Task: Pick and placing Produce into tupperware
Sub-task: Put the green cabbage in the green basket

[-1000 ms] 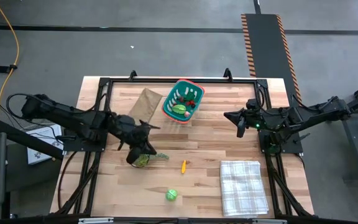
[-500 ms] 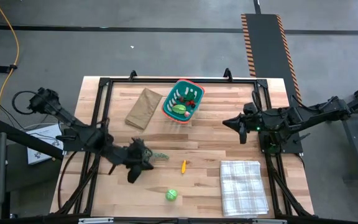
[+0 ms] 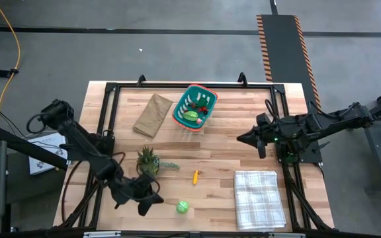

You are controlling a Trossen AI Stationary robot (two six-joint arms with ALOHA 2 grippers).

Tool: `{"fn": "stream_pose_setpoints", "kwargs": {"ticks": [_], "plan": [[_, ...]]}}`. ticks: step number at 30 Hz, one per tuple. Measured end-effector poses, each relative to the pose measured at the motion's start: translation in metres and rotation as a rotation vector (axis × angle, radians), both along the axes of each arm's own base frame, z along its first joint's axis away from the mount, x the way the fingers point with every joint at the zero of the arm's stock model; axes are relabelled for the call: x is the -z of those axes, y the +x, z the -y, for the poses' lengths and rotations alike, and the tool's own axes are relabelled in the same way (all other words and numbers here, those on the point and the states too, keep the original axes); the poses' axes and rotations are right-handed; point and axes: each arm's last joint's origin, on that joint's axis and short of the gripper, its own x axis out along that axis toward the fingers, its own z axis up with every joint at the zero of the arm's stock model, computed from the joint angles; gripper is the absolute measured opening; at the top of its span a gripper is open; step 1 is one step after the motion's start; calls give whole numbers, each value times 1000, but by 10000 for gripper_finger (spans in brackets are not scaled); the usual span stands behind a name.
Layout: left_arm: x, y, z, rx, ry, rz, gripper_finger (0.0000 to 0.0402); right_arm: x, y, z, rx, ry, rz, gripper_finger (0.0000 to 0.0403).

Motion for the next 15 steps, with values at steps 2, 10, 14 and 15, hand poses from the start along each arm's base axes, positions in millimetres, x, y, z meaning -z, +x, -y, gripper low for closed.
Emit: {"fn": "stream_pose_setpoints", "kwargs": {"ticks": [2,10,14,15], "plan": [[4,3,6,-4,-4,-16,0,0,1,0,-4,0,-4,1],[2,10,34,-3,116,-31,0,3,4,-2,-23,2,-22,1],[0,12,42,-32,224,-82,0,4,6,-2,-23,8,-30,1],[-1,13,44,-37,246,-95,0,5,6,-3,-23,10,-35,1]]}}
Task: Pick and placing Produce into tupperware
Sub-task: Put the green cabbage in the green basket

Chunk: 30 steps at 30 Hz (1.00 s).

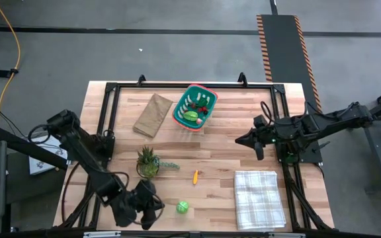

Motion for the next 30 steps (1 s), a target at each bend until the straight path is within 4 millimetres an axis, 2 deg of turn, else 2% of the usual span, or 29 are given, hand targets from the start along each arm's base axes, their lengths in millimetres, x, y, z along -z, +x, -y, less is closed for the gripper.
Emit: {"fn": "stream_pose_setpoints", "kwargs": {"ticks": [4,12,19,26,30], "plan": [[-2,4,7,1,74,-65,0,2,3,-1,3,13,-13,1],[11,18,21,24,208,-158,0,8,11,-3,3,4,-44,1],[19,20,23,66,212,-202,1,12,19,-5,1,-1,-67,1],[18,23,23,283,420,-193,1,12,22,-6,-2,-2,-49,1],[17,32,15,356,460,-208,10,11,22,-6,-2,0,-39,1]]}}
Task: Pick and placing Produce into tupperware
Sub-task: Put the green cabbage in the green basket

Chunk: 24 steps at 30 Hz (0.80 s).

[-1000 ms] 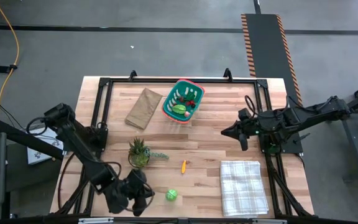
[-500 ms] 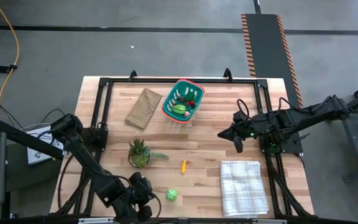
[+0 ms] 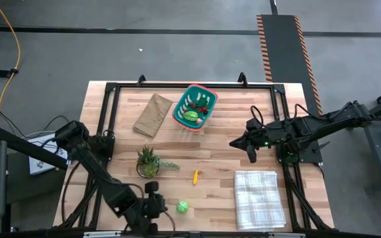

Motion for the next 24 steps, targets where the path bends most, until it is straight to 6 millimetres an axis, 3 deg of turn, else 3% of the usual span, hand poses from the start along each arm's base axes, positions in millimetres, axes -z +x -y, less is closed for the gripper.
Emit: {"fn": "stream_pose_setpoints", "kwargs": {"ticks": [12,24], "plan": [[-22,41,-35,240,6,-45,147,-3,1,-1,-11,21,32,1],[-23,53,-61,302,-48,-124,267,-3,1,-1,-14,23,34,1]]}}
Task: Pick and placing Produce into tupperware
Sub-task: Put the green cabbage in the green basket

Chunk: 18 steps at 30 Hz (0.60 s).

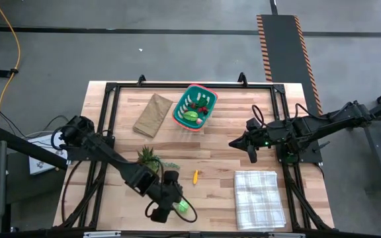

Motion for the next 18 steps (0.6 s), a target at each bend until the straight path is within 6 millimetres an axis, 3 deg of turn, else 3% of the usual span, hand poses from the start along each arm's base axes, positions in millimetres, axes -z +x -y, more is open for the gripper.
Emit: {"fn": "stream_pose_setpoints", "kwargs": {"ticks": [18], "plan": [[4,10,-23,66,32,-24,345,0,0,0,-3,-7,1,1]]}}
